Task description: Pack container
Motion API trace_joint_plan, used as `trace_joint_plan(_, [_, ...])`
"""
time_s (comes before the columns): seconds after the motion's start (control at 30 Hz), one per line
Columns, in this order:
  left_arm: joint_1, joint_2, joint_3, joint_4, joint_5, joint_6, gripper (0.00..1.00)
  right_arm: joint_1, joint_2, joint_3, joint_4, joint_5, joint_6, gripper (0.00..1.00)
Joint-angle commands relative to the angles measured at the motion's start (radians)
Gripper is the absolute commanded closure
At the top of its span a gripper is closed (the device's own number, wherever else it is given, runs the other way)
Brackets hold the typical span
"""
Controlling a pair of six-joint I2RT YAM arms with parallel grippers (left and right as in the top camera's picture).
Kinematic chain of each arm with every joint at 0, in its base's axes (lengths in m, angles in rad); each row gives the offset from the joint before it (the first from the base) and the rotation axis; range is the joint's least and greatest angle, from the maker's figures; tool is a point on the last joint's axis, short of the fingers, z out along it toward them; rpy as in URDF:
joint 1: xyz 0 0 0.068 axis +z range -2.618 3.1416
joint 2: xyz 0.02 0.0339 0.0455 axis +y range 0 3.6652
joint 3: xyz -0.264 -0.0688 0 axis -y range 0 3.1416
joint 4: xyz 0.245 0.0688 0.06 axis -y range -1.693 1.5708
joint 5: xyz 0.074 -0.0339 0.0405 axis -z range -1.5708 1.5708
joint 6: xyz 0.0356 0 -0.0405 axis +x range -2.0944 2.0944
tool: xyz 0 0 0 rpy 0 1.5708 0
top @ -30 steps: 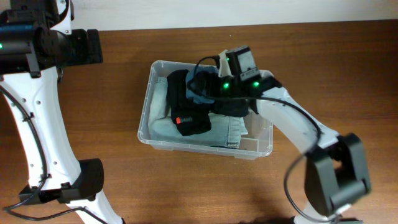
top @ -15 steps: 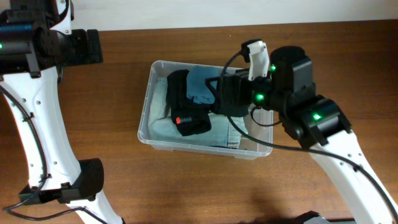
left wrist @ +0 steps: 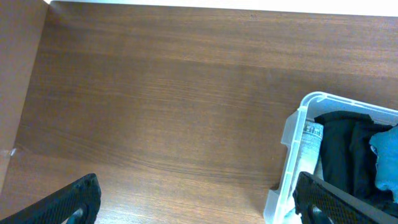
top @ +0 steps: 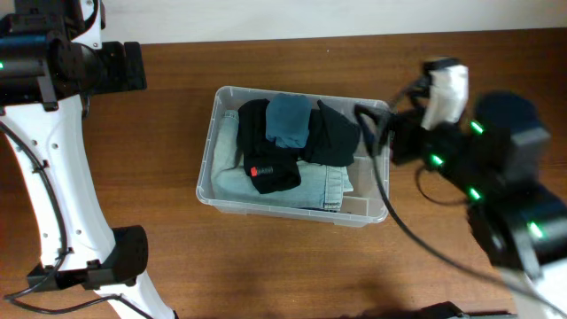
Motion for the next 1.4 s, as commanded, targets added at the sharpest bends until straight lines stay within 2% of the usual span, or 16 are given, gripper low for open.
trace_joint_plan(0.0, [0.003, -0.011, 0.006, 0.000, 0.003, -0.009, 0.00, -0.011, -0.126, 0.003, -0.054, 0.143, -0.111, 0.02])
trace_joint_plan(0.1, [0.003, -0.011, 0.006, 0.000, 0.003, -0.009, 0.00, -0.011, -0.218, 0.002, -0.188, 0.270, -0.115, 0.01])
trace_joint_plan(0.2, [0.003, -0.011, 0.006, 0.000, 0.003, -0.010, 0.00, -0.034, -0.293, -0.017, -0.277, 0.302, -0.115, 0.01])
trace_joint_plan(0.47, [0.003, -0.011, 0.006, 0.000, 0.003, -0.010, 0.00, -0.177, -0.466, -0.259, -0.253, 0.362, -0.115, 0.01])
trace_joint_plan(0.67, [0.003, -0.011, 0.006, 0.000, 0.003, -0.010, 0.00, -0.212, -0.647, -0.587, -0.077, 0.369, -0.115, 0.02])
trace_joint_plan(0.87, [0.003, -0.011, 0.006, 0.000, 0.003, -0.010, 0.00, -0.212, -0.790, -0.826, -0.005, 0.368, -0.114, 0.02])
trace_joint_plan(1.1, [0.003, -0.011, 0.006, 0.000, 0.003, -0.010, 0.00, -0.212, -0.932, -1.025, 0.020, 0.368, -0.114, 0.02])
trace_joint_plan(1.27, [0.003, -0.011, 0.006, 0.000, 0.003, -0.009, 0.00, -0.212, -1.039, -1.170, 0.111, 0.368, -0.114, 0.02])
trace_joint_plan(1.37, [0.003, -0.011, 0.006, 0.000, 0.003, -0.009, 0.00, -0.212, -1.037, -1.215, 0.157, 0.368, -0.114, 0.02])
